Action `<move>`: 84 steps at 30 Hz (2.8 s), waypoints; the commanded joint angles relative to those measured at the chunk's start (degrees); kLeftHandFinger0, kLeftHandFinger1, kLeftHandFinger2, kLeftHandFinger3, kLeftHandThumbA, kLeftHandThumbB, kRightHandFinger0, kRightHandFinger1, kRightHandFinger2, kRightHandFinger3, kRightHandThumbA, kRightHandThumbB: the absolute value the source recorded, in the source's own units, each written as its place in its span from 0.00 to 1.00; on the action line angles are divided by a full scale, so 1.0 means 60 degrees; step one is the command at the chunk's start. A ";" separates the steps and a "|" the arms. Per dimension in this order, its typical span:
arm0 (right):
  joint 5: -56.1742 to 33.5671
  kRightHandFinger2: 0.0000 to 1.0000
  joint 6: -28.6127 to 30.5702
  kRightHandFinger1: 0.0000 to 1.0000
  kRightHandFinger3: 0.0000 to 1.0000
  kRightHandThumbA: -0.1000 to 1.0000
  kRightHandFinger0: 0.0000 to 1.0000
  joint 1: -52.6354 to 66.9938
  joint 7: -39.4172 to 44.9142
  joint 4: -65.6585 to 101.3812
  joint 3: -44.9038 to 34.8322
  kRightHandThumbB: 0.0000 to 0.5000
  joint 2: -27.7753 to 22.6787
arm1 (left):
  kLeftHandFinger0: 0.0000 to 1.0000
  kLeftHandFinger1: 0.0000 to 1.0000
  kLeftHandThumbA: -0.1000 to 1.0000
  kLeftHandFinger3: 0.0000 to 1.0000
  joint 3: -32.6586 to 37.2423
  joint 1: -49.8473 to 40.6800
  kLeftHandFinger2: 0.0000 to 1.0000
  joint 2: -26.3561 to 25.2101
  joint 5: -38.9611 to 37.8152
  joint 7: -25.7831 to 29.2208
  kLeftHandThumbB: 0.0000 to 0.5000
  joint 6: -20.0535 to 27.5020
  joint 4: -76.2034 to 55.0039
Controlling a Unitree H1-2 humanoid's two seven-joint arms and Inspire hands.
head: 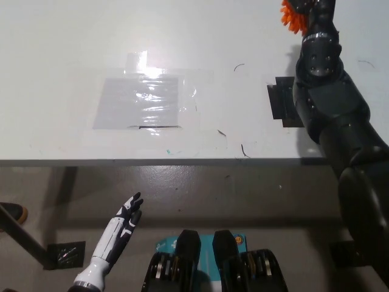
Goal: The robot uses it right hand to pick up an extended orange duster kept in the middle of the desk and presses its handle against the desk to collapse it
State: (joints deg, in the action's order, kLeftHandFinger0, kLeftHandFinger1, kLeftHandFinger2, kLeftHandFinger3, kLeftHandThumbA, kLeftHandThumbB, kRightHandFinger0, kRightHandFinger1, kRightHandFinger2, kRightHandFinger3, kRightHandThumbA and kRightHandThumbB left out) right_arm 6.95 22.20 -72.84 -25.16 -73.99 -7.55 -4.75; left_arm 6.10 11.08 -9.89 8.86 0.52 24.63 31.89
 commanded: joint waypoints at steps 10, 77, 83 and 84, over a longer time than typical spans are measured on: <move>-0.0625 0.23 0.0789 0.00 0.13 0.00 0.00 0.0097 0.0092 0.0246 -0.0044 0.22 0.0141 | 1.00 1.00 1.00 1.00 -0.0028 0.0077 1.00 -0.0166 0.0105 0.0235 1.00 0.0382 -0.0306; 0.0285 0.45 0.0645 0.18 0.17 0.00 0.00 0.1912 0.0434 -0.0694 0.1699 0.23 -0.0623 | 1.00 1.00 1.00 1.00 -0.0150 0.0151 1.00 -0.0257 0.0098 0.0312 1.00 0.0382 -0.0338; 0.2564 0.44 0.0662 0.19 0.24 0.00 0.00 0.0604 -0.0049 -0.0518 0.4323 0.36 -0.1233 | 1.00 1.00 1.00 1.00 -0.0195 -0.0030 1.00 -0.0234 0.0114 0.0332 1.00 0.0382 -0.0448; 0.2705 0.44 0.0524 0.19 0.24 0.00 0.00 0.0505 -0.0037 -0.0546 0.4630 0.33 -0.1251 | 1.00 1.00 1.00 1.00 -0.0202 -0.0039 1.00 -0.0234 0.0140 0.0335 1.00 0.0382 -0.0458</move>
State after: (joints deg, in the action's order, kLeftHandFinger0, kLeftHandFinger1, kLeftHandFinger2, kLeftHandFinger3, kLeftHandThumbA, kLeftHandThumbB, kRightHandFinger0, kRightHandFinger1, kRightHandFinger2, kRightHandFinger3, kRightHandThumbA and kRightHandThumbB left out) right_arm 15.74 27.62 -63.68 -22.45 -77.27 15.78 -10.19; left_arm 5.61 10.93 -10.41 9.13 0.79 24.64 31.22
